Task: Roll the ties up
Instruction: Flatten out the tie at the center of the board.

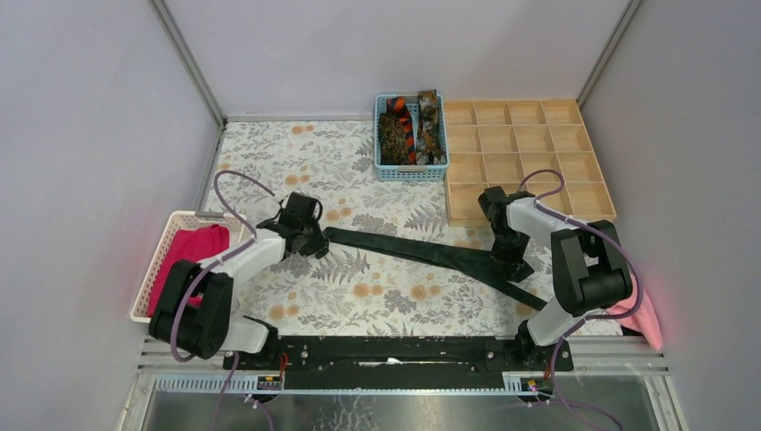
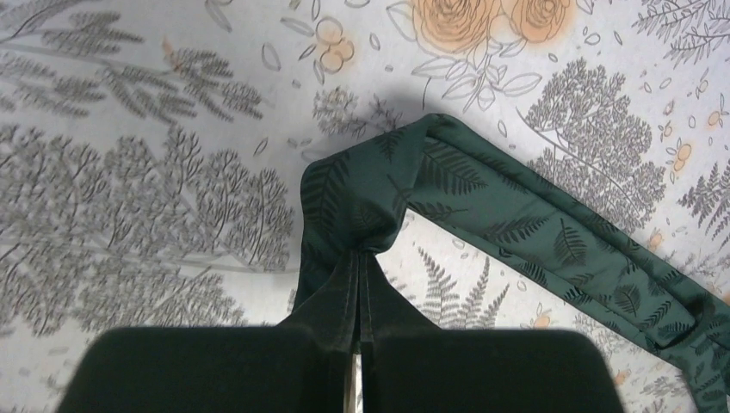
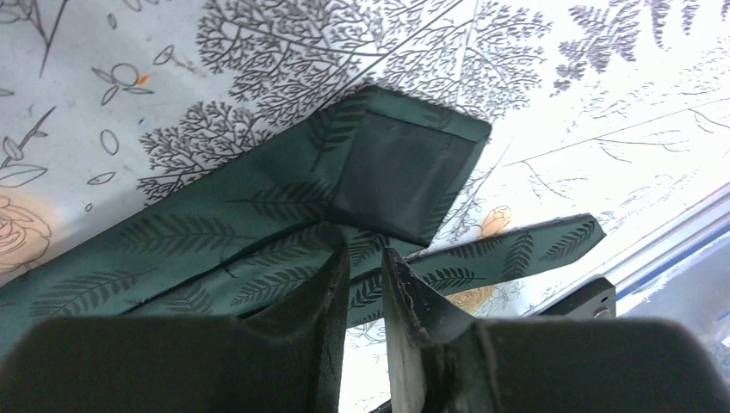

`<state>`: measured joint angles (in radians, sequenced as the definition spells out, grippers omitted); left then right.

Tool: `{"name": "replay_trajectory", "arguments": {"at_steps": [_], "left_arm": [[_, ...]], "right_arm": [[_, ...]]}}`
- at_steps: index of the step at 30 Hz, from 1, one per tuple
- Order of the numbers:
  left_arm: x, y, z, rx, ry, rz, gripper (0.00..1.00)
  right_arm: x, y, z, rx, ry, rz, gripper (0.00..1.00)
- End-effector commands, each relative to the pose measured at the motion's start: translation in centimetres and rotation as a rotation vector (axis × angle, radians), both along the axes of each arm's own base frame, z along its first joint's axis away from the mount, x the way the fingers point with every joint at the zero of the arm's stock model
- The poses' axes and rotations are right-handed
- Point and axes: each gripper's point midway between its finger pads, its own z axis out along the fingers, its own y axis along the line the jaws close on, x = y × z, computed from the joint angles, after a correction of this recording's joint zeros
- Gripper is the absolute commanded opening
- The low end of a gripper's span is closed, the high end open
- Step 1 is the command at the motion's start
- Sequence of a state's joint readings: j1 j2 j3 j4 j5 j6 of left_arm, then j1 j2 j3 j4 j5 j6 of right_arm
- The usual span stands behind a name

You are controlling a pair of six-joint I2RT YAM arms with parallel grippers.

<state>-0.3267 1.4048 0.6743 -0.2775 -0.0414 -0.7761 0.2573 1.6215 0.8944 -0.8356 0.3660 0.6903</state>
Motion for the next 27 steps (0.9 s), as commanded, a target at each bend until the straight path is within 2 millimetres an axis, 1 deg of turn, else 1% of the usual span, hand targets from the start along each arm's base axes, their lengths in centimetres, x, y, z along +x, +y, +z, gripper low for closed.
{"name": "replay_trajectory", "arguments": {"at_steps": [1, 3, 5, 6, 8, 10, 13, 14, 16, 18, 20, 21, 22, 24, 27], "left_arm": [[0.3, 0.6, 2.3, 0.014, -0.054, 0.054, 0.0], [1.7, 1.1, 3.8, 0.046, -0.084, 0.069, 0.0], [2.9, 1.5, 4.5, 0.082, -0.082, 0.078, 0.0], [3.5, 1.6, 4.8, 0.091, -0.082, 0.08, 0.03], [4.6, 1.4, 5.0, 0.098, -0.079, 0.079, 0.12], [5.4, 1.7, 4.7, 0.111, -0.066, 0.087, 0.21], [6.2, 2.7, 3.7, 0.126, -0.045, 0.122, 0.28], [6.4, 2.9, 3.3, 0.12, -0.035, 0.128, 0.29], [6.8, 3.7, 2.5, 0.13, -0.019, 0.139, 0.39], [7.3, 4.9, 1.7, 0.145, 0.002, 0.164, 0.4], [8.2, 6.3, 1.4, 0.154, 0.007, 0.206, 0.39], [8.7, 7.0, 1.5, 0.166, 0.002, 0.229, 0.41], [9.3, 7.6, 1.7, 0.183, -0.007, 0.246, 0.44], [10.6, 8.4, 2.5, 0.217, -0.037, 0.271, 0.46], [13.3, 8.5, 4.5, 0.217, -0.126, 0.281, 0.46]], "right_arm": [[1.5, -1.2, 2.3, -0.063, -0.081, -0.029, 0.27], [2.5, -0.9, 2.8, -0.054, -0.106, -0.019, 0.27], [3.2, -0.9, 3.3, -0.057, -0.114, -0.005, 0.26], [3.6, -0.9, 3.5, -0.06, -0.121, 0.002, 0.26], [4.3, -0.5, 3.8, -0.041, -0.134, 0.027, 0.25], [4.8, -0.1, 3.9, -0.017, -0.15, 0.053, 0.23], [5.6, 1.0, 3.9, 0.053, -0.184, 0.101, 0.24], [5.8, 1.4, 3.9, 0.078, -0.194, 0.116, 0.24], [6.1, 2.1, 3.9, 0.118, -0.199, 0.15, 0.25], [6.3, 2.7, 4.0, 0.154, -0.213, 0.175, 0.26], [6.6, 3.1, 4.1, 0.176, -0.24, 0.189, 0.26], [6.8, 3.3, 4.1, 0.187, -0.251, 0.201, 0.26], [6.9, 3.4, 4.2, 0.197, -0.265, 0.208, 0.26], [7.1, 3.5, 4.5, 0.204, -0.285, 0.225, 0.27], [7.2, 3.7, 5.1, 0.217, -0.317, 0.25, 0.27]]}}
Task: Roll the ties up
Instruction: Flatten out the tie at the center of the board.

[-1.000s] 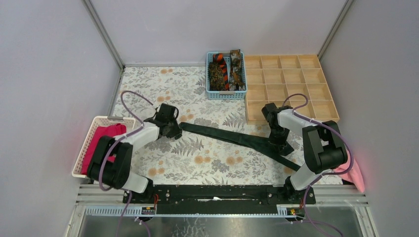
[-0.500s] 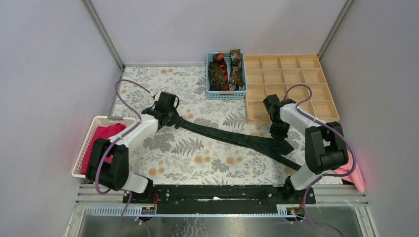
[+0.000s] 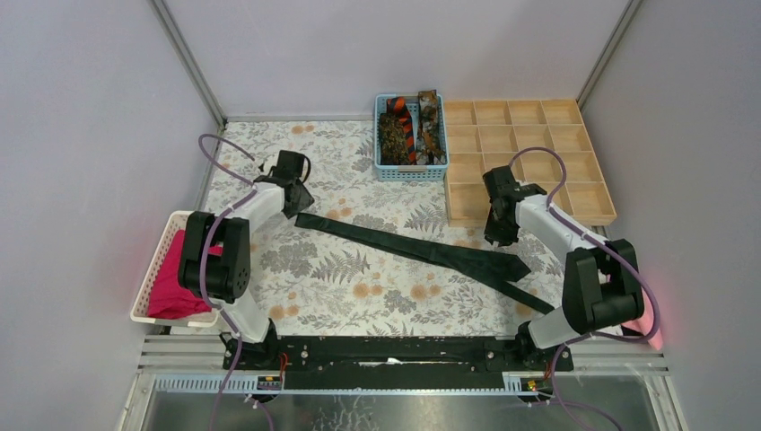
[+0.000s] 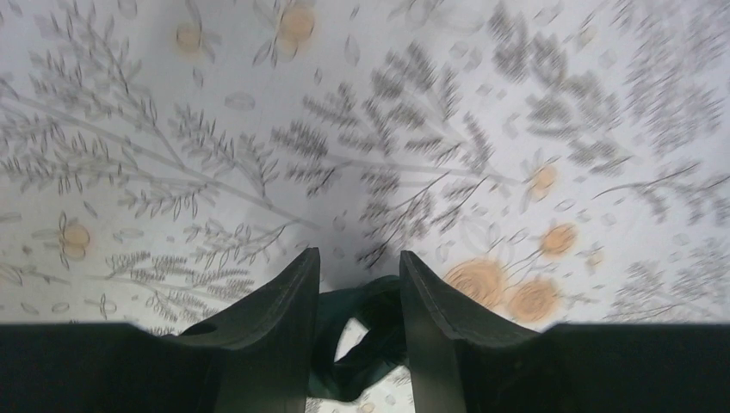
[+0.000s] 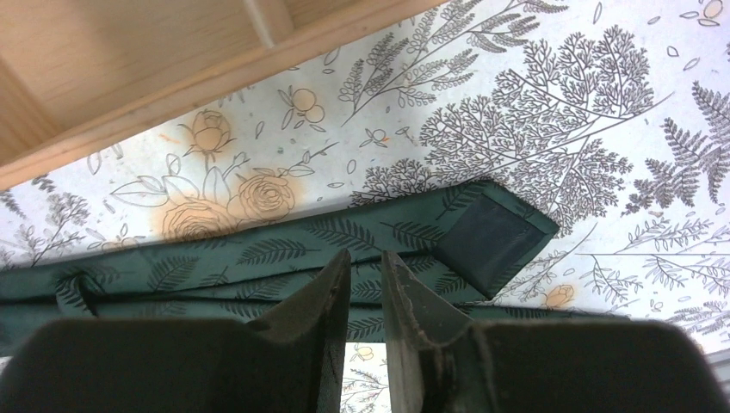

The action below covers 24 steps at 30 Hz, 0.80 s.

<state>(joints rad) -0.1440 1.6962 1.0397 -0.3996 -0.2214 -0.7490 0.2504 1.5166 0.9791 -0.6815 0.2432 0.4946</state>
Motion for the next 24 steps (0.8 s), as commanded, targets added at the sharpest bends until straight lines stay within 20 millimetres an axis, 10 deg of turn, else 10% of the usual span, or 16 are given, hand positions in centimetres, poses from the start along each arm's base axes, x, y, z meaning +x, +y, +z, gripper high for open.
{"name": "replay_trajectory", "arguments": {"at_steps": [1, 8, 12, 17, 24], "left_arm": [[4.7, 0.8, 4.2, 0.059, -0.165, 0.012, 0.46], [5.5, 0.5, 7.8, 0.074, -0.249, -0.007, 0.38], [2.1, -3.8, 6.6, 0.027, -0.245, -0.128, 0.0], [-1.3, -9.7, 4.3, -0.038, -0.207, -0.281, 0.0], [-1.6, -10.2, 0.7, -0.008, -0.127, -0.299, 0.0]], "right_arm": [[0.5, 0.6, 1.5, 0.044, -0.078, 0.07, 0.27], [-0.3, 1.8, 2.1, 0.122, -0.104, 0.112, 0.28], [-0.9, 2.6, 2.3, 0.171, -0.111, 0.124, 0.27], [-1.4, 3.4, 2.2, 0.22, -0.12, 0.131, 0.22], [-2.3, 3.9, 0.7, 0.236, -0.069, 0.14, 0.12]]}}
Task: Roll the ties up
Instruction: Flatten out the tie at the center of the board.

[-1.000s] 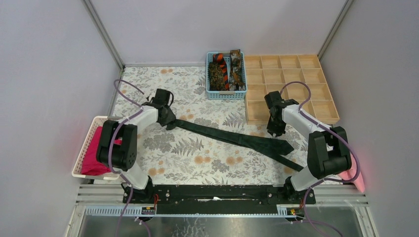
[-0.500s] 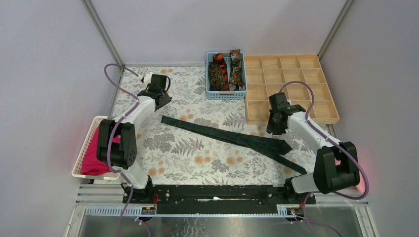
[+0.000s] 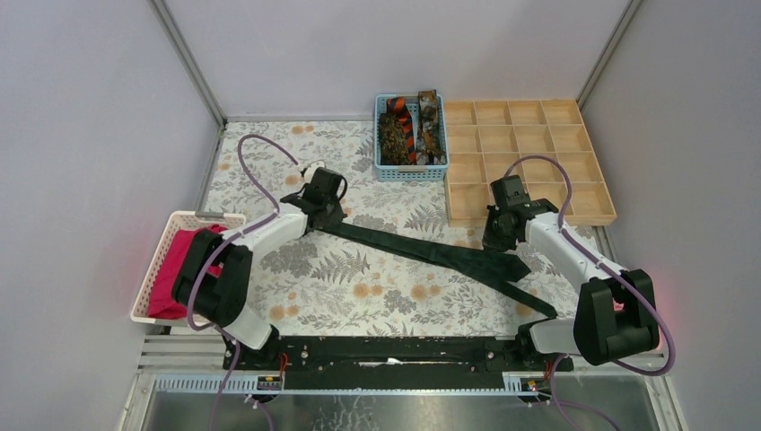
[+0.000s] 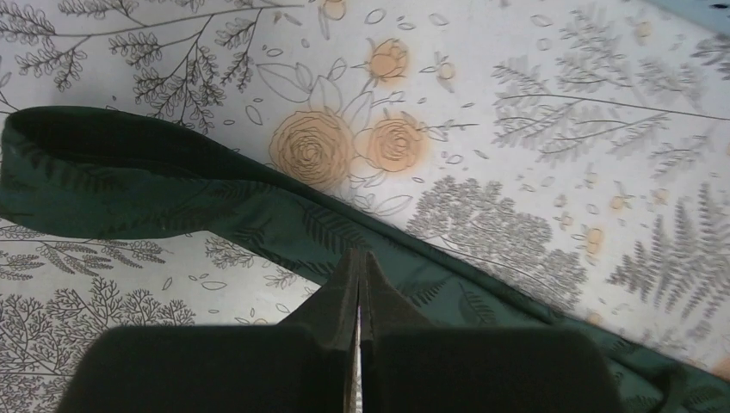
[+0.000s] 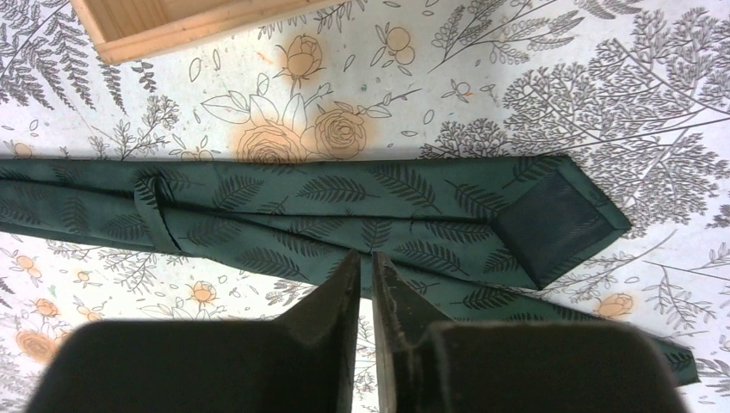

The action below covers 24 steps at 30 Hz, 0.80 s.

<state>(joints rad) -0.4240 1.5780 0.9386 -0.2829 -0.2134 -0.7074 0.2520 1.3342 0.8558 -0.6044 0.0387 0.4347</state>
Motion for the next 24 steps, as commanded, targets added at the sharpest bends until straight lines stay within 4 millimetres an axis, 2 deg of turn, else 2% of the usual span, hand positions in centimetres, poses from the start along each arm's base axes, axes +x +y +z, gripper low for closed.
{"name": "replay_trajectory", "arguments": {"at_steps": [1, 8, 13, 21, 24], "left_arm": [[1.2, 0.1, -1.7, 0.018, 0.006, 0.018, 0.0], [1.1, 0.4, -4.3, 0.057, 0.075, 0.022, 0.0], [1.6, 1.0, -5.0, 0.067, 0.087, 0.039, 0.0], [1.4, 4.6, -5.2, 0.095, 0.11, 0.106, 0.0], [1.3, 5.5, -5.6, 0.078, 0.118, 0.124, 0.0]], "right_arm": [[-0.4, 0.8, -0.7, 0.033, 0.014, 0.021, 0.12], [-0.4, 0.9, -0.9, 0.031, 0.024, 0.02, 0.12], [-0.5, 0.5, -1.7, 0.009, 0.048, 0.01, 0.12], [-1.1, 0.1, -3.5, -0.014, 0.101, -0.019, 0.11], [-1.4, 0.2, -4.6, -0.018, 0.139, -0.024, 0.06]]}}
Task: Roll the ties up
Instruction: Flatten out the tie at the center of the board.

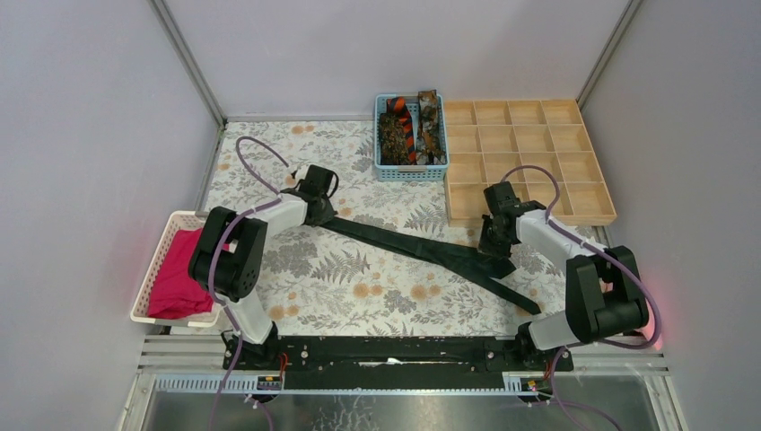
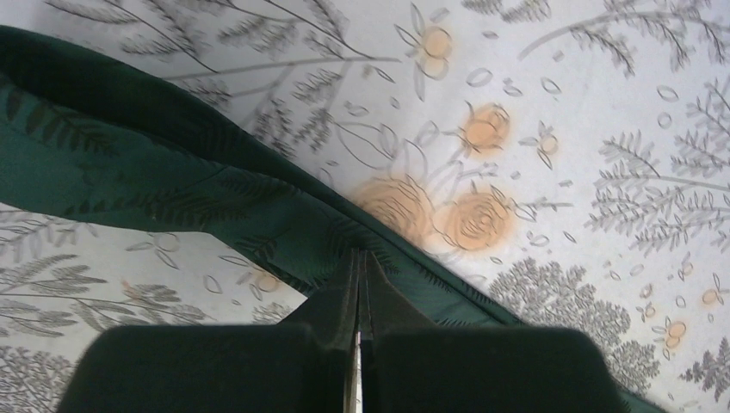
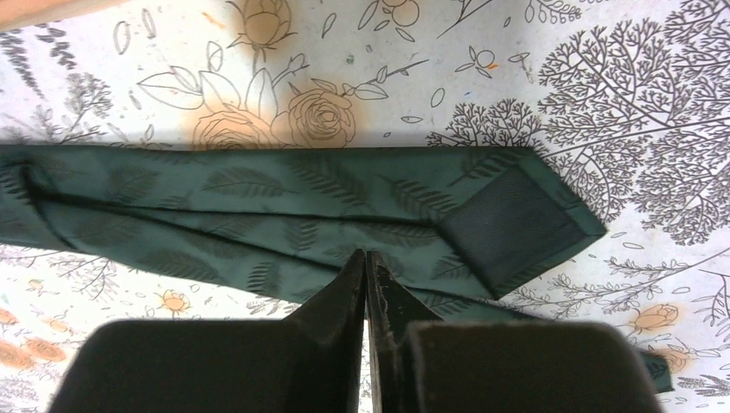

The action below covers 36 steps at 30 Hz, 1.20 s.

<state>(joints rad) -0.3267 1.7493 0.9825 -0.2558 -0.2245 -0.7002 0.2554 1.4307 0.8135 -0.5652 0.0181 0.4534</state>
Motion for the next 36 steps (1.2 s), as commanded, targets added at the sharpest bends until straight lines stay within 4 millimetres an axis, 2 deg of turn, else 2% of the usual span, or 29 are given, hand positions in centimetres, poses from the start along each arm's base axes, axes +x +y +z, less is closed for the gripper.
{"name": "replay_trajectory", "arguments": {"at_steps": [1, 7, 12, 22, 28, 36], "left_arm": [[-0.8, 2.2, -1.3, 0.018, 0.032, 0.026, 0.0], [-0.7, 2.4, -1.6, 0.011, 0.043, 0.02, 0.0], [-0.5, 3.1, -1.4, 0.025, 0.046, 0.03, 0.0], [-0.4, 6.2, -2.0, 0.019, 0.067, 0.099, 0.0], [0.3, 7.1, -1.5, 0.03, 0.06, 0.118, 0.0], [1.4, 9.8, -2.1, 0.057, 0.076, 0.179, 0.0]], "right_arm": [[-0.3, -0.1, -1.7, -0.02, 0.05, -0.018, 0.05], [-0.2, -0.6, -4.1, -0.064, 0.102, -0.033, 0.02], [-1.0, -1.5, -5.5, -0.12, 0.159, -0.084, 0.0], [-2.2, -3.5, -5.7, -0.22, 0.182, -0.162, 0.0], [-2.7, -3.9, -6.3, -0.227, 0.208, -0.187, 0.0], [-2.6, -4.5, -6.1, -0.237, 0.212, -0.213, 0.0]]}}
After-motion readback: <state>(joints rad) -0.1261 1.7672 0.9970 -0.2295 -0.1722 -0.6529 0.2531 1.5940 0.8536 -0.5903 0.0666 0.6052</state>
